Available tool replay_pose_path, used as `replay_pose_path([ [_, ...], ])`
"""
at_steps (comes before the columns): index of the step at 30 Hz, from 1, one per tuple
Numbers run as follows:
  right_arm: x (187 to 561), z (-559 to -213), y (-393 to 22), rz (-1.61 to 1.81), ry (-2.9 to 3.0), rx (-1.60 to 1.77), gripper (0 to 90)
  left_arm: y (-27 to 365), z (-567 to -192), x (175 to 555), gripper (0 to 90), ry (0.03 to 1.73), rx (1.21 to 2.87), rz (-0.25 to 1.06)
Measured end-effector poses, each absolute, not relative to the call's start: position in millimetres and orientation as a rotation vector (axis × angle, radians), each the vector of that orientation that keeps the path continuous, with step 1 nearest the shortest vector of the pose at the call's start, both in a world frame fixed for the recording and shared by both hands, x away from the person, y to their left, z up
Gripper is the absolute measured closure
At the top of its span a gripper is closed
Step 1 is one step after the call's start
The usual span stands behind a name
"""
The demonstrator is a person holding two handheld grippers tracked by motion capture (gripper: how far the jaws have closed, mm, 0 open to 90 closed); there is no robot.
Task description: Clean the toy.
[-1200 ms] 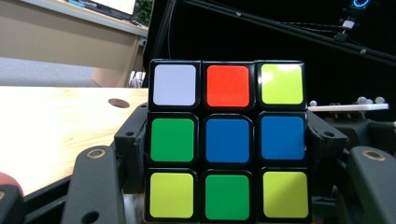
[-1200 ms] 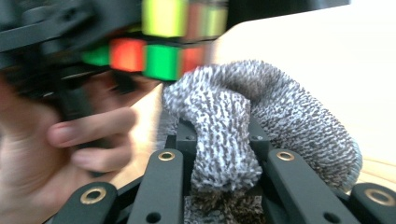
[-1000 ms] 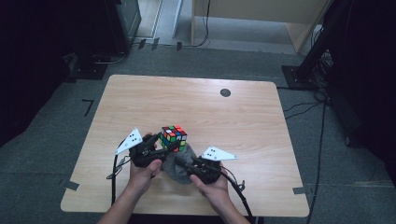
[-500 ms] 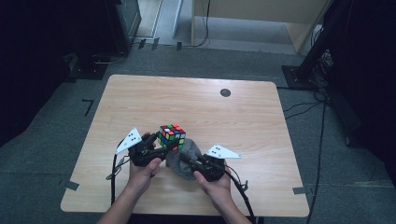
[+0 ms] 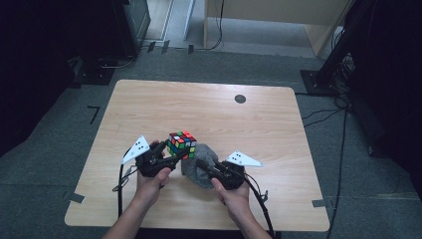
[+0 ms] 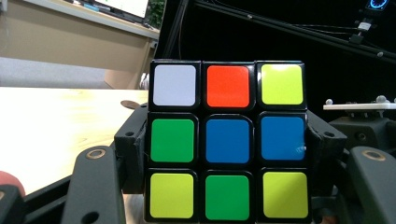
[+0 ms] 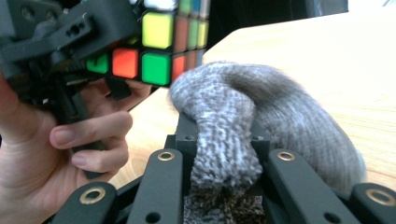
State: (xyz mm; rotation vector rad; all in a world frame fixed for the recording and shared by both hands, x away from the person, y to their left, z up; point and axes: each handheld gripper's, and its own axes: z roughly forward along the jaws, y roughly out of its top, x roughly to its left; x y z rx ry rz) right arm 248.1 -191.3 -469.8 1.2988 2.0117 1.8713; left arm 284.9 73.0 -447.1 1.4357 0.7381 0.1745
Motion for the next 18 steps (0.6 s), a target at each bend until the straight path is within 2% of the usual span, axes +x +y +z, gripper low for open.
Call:
replay_pose_path([
  [3,241,-466,-177,1.921,2.129,1.141,73.9,72,-448,286,34.2,0.73,1.438,0.152],
  [8,239,-466,-168,1.909,2.186,1.096,74.5,65,-450,283,34.2,0.713,1.472,0.147],
  [14,248,-471,-189,1.882,2.05,1.269,75.3,72,-447,285,34.2,0.693,1.458,0.13],
  [18,254,-465,-212,1.9,1.91,1.329,75.3,69,-446,285,34.2,0.639,1.506,0.119],
])
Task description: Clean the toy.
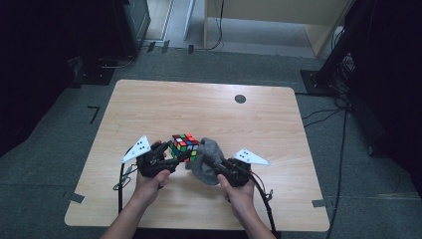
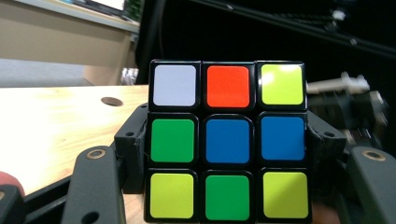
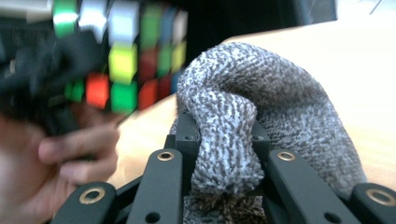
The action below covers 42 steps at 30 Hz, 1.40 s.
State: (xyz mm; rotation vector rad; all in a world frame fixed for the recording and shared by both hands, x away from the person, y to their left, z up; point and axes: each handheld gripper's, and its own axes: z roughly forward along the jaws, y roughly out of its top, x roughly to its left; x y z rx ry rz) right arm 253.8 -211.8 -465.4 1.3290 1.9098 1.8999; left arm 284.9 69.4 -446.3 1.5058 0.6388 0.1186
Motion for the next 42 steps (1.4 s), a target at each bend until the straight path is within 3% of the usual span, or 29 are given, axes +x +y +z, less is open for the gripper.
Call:
replay_pose_path([
  [5,250,-451,-218,2.004,1.891,1.164,74.9,58,-448,282,34.2,0.576,1.572,0.1],
  [12,250,-469,-197,1.835,2.184,1.09,74.9,66,-446,287,34.2,0.617,1.534,0.067],
  [20,249,-456,-209,1.914,2.008,1.084,74.8,67,-448,289,34.2,0.624,1.549,0.044],
  [29,246,-463,-198,1.843,2.237,0.917,74.2,73,-447,292,34.3,0.646,1.524,0.049],
  [35,246,-435,-226,1.905,1.934,1.027,74.3,57,-457,285,34.3,0.581,1.707,0.139],
  [42,238,-430,-216,1.96,1.962,0.934,73.7,26,-462,271,34.2,0.443,1.897,0.189],
])
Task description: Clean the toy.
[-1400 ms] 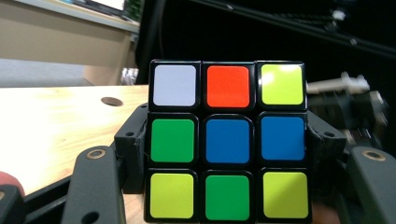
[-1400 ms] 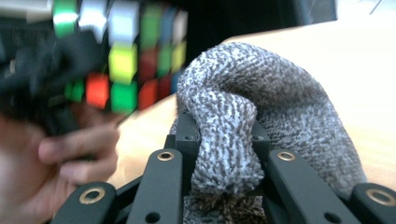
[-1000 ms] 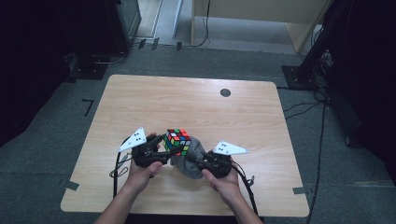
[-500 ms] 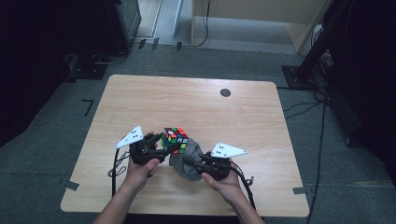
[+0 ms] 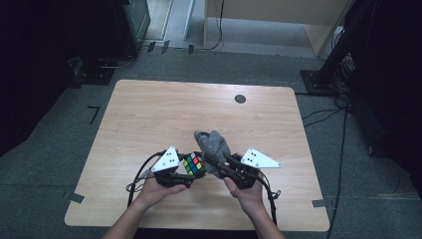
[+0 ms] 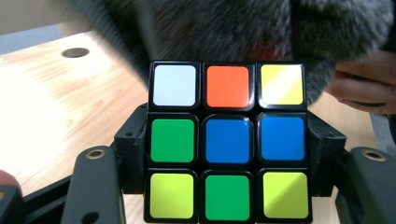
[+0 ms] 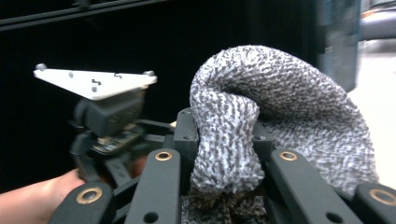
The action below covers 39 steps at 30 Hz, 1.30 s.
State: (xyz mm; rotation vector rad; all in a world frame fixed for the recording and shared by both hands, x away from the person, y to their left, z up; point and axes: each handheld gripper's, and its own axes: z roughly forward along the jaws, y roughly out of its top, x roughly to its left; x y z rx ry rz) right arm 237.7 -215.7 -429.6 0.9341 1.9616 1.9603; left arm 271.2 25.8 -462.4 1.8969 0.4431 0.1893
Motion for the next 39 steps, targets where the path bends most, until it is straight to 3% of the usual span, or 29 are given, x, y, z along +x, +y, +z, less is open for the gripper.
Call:
replay_pose_path([
  [9,262,-455,-241,1.79,1.903,1.224,70.2,51,-453,284,34.2,0.543,1.75,0.108],
  [10,266,-459,-245,1.727,1.885,1.226,62.3,54,-453,286,34.2,0.563,1.738,0.1],
  [11,266,-459,-245,1.727,1.885,1.226,62.3,58,-453,289,34.2,0.585,1.732,0.099],
  [15,270,-457,-246,1.621,1.874,1.175,43.7,66,-454,296,34.2,0.666,1.732,0.108],
  [19,269,-447,-246,1.523,1.909,1.122,34.6,69,-456,301,34.2,0.73,1.731,0.11],
  [26,260,-447,-231,1.555,1.997,0.956,34.2,68,-455,300,34.2,0.736,1.72,0.097],
  [29,257,-448,-227,1.634,2.014,0.881,38.2,69,-454,300,34.2,0.745,1.705,0.091],
  [39,249,-458,-203,1.674,2.04,0.648,33.4,65,-449,300,34.2,0.731,1.714,0.064],
])
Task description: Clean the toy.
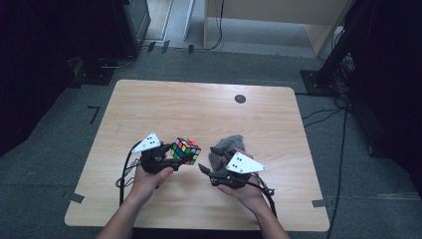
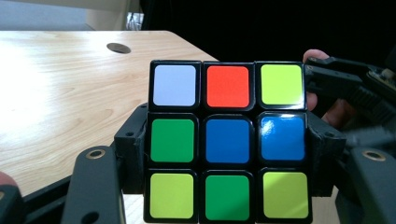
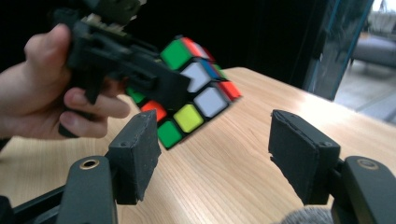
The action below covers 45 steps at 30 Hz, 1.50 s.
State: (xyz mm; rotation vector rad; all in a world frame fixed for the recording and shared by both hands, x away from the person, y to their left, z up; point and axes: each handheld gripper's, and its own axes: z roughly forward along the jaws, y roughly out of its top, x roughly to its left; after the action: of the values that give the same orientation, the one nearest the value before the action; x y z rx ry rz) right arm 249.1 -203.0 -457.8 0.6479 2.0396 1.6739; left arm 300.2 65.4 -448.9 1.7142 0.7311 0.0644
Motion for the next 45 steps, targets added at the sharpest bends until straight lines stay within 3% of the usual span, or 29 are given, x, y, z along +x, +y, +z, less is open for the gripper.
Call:
replay_pose_path([
  [2,247,-460,-196,1.656,2.05,0.608,29.4,64,-448,300,34.2,0.729,1.717,0.058],
  [16,243,-469,-180,1.528,2.013,0.499,24.5,54,-447,298,34.2,0.709,1.749,-0.009],
  [31,239,-476,-172,1.37,1.958,0.405,27.4,45,-448,296,34.1,0.726,1.787,-0.066],
  [38,236,-474,-172,1.35,1.956,0.356,33.5,45,-448,297,32.9,0.735,1.782,-0.084],
  [45,237,-474,-176,1.366,1.995,0.378,34.3,55,-442,300,31.1,0.744,1.712,-0.097],
])
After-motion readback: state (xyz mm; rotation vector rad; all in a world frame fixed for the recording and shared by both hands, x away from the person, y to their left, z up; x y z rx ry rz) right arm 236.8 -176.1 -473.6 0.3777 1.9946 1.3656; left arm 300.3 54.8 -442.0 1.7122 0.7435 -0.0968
